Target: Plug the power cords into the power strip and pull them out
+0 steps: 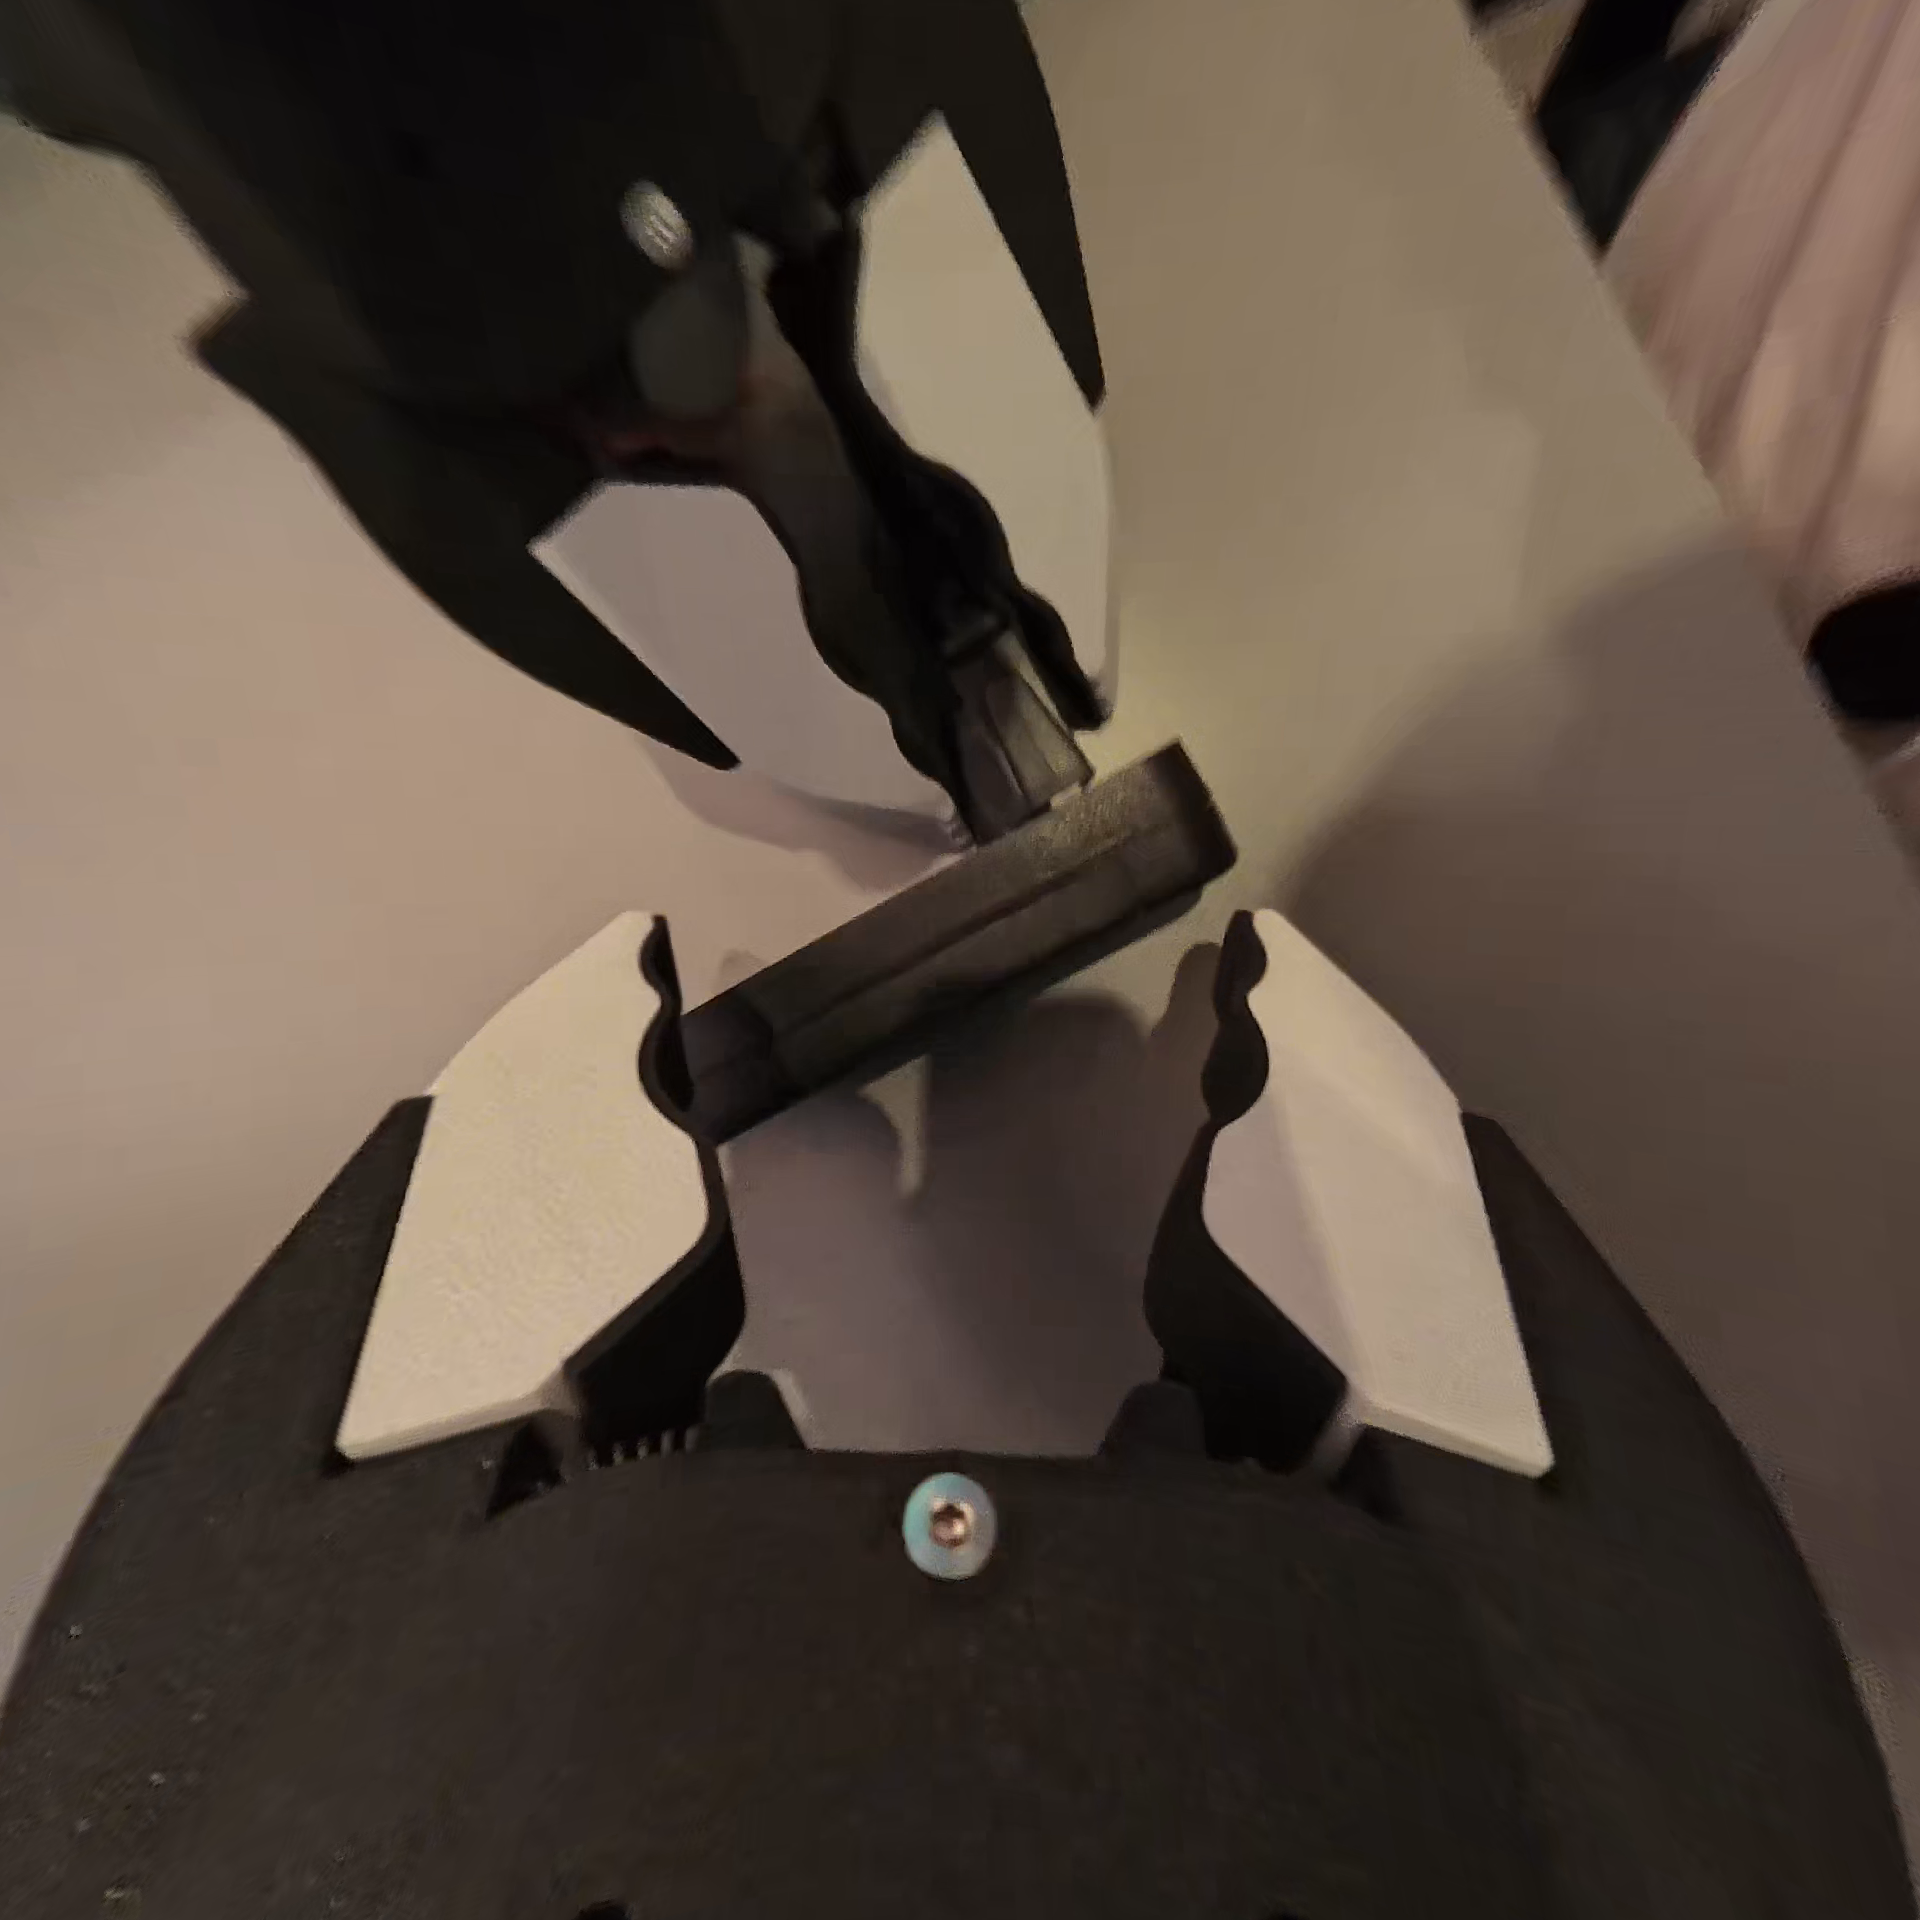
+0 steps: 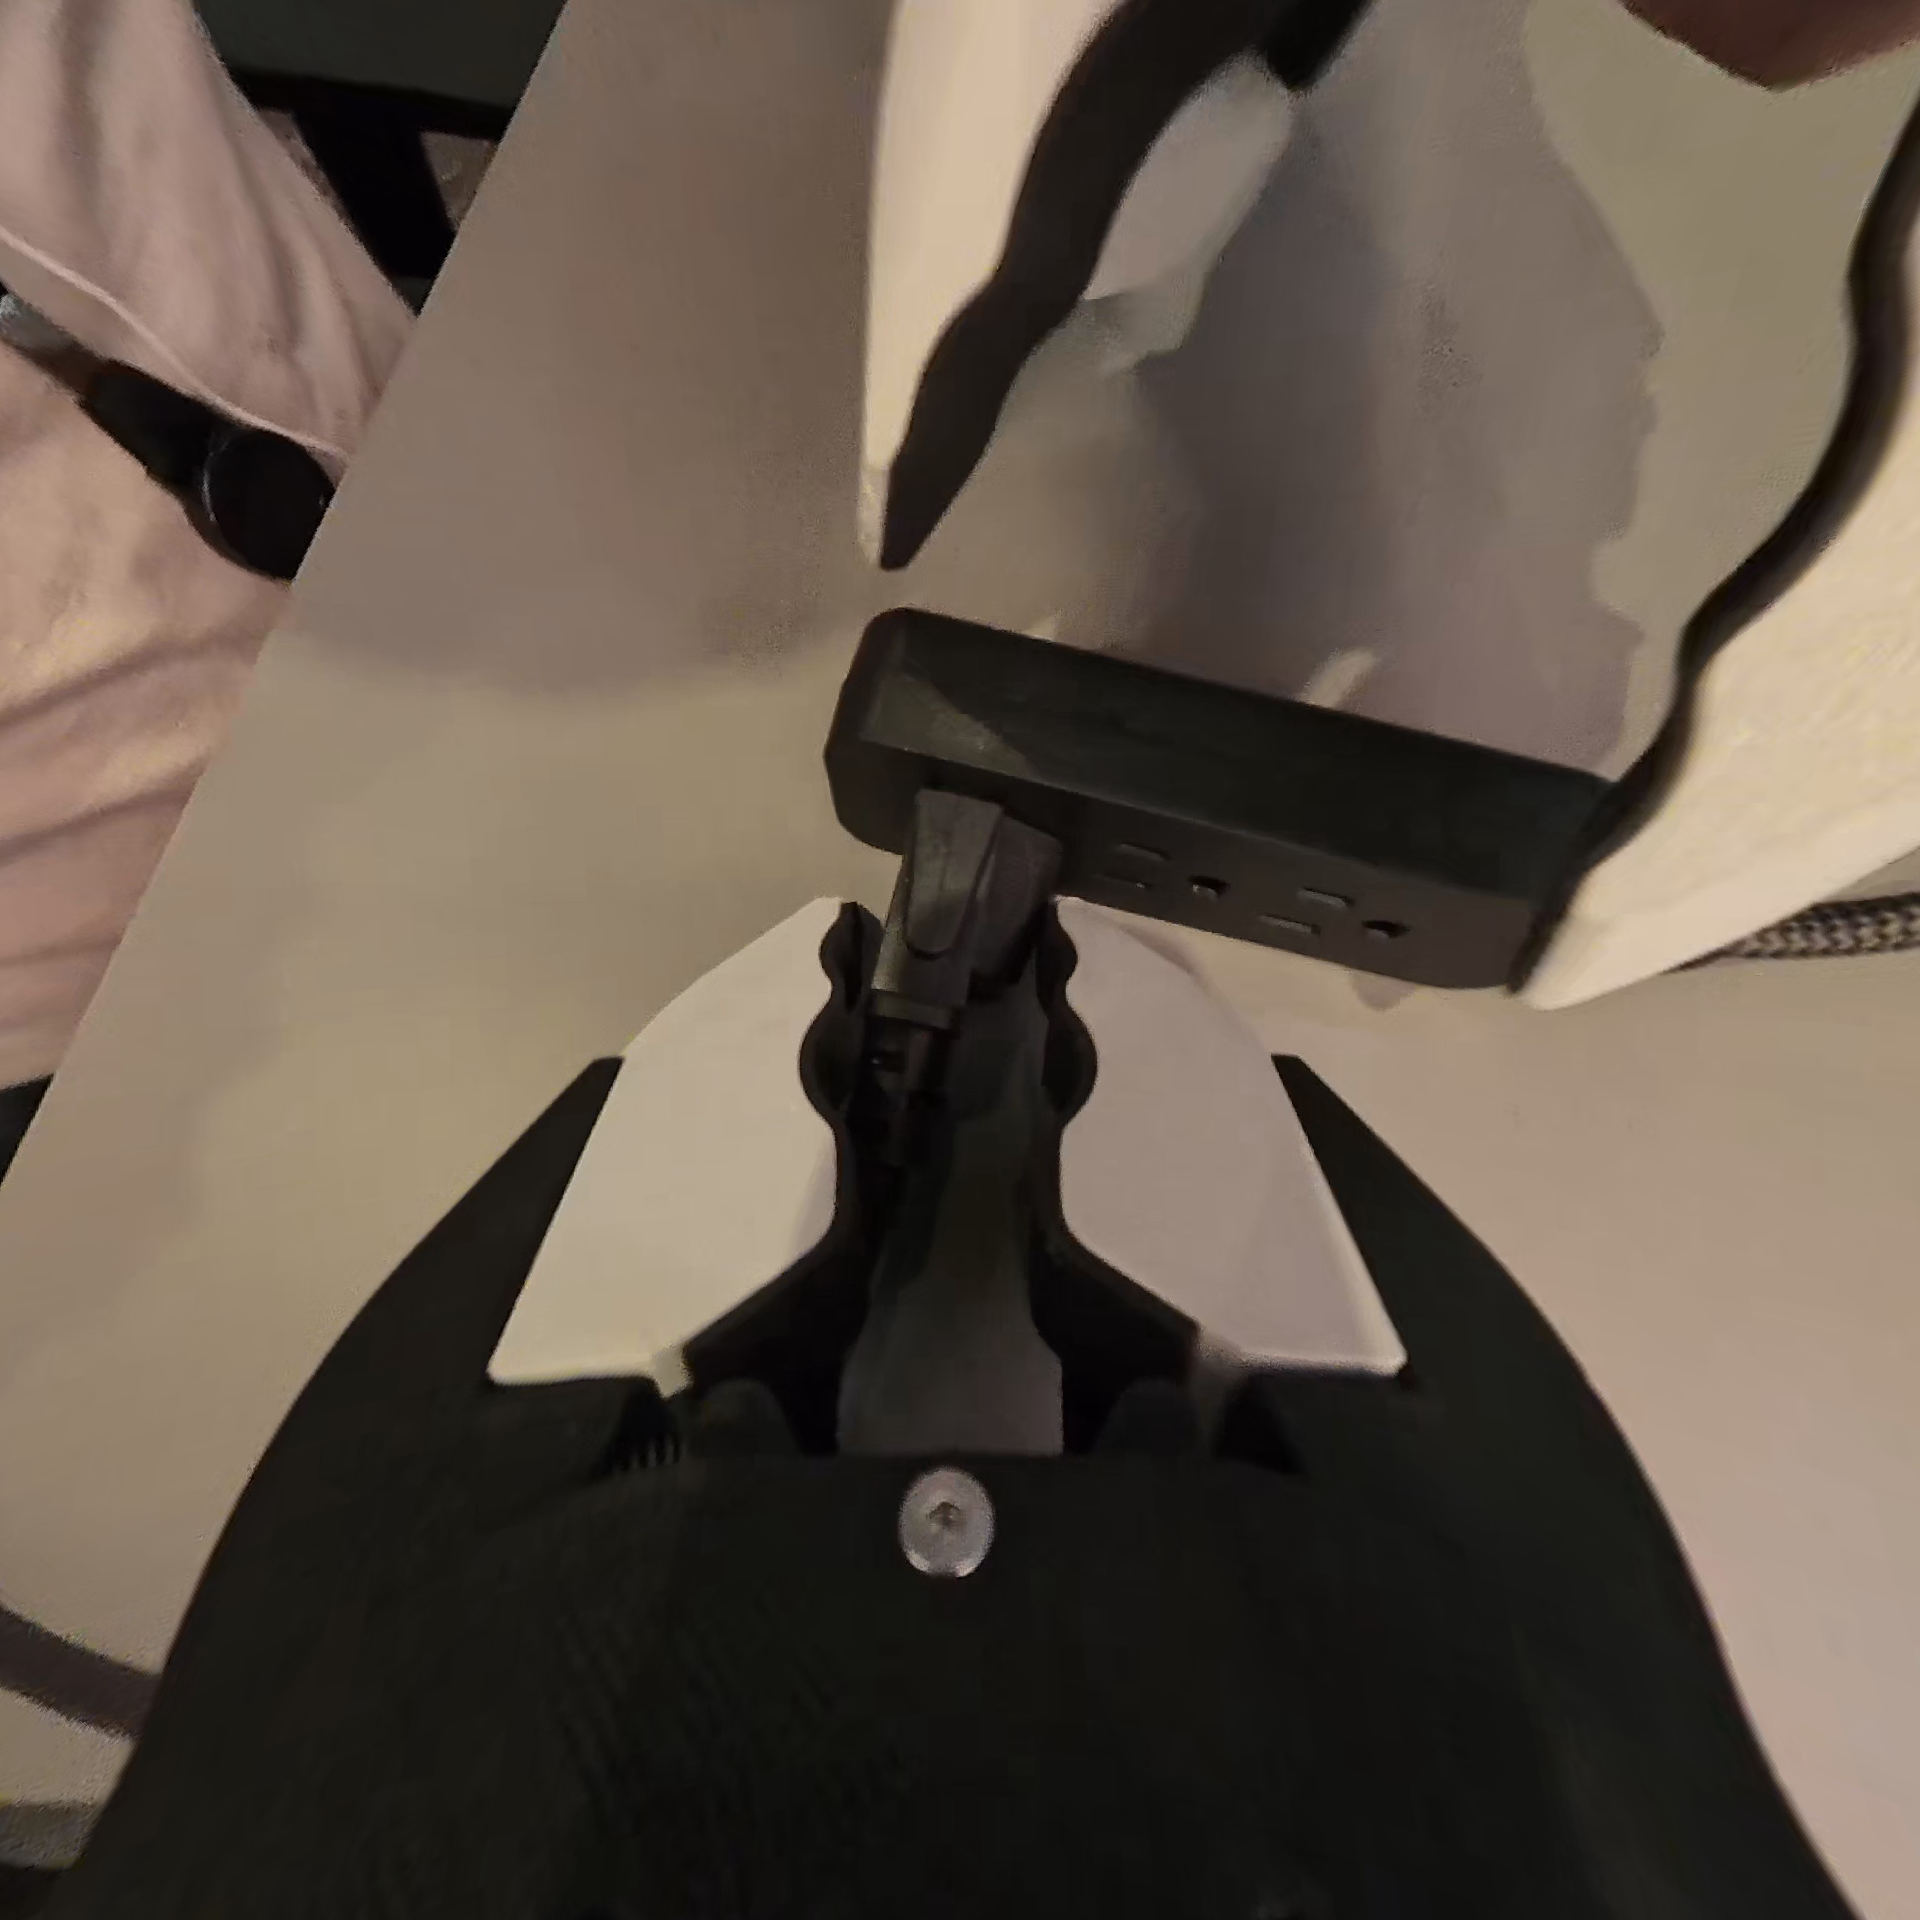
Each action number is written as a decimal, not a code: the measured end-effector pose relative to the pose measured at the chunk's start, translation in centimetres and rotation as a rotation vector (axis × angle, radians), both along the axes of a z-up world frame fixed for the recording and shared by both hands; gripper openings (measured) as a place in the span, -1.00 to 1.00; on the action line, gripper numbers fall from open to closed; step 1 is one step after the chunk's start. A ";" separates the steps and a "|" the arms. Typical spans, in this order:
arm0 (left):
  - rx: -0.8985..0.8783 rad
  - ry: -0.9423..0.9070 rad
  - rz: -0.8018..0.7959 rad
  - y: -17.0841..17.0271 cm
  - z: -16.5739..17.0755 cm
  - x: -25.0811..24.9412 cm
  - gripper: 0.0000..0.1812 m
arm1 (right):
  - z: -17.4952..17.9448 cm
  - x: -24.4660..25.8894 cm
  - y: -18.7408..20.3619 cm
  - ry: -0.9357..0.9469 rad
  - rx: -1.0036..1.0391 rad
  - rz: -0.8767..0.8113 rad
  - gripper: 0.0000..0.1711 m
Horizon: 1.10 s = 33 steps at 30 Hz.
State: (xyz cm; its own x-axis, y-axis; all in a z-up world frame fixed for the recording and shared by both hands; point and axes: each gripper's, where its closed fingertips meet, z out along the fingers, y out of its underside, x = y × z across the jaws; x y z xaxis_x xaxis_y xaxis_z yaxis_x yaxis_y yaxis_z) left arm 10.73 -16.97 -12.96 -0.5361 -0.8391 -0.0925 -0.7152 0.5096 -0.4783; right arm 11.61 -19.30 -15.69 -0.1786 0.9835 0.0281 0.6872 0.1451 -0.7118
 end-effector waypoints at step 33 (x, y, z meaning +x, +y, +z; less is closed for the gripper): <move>0.047 0.108 -0.040 1.3 -2.8 -1.4 -0.40 | 0.1 0.8 0.4 0.006 0.068 -0.301 -0.70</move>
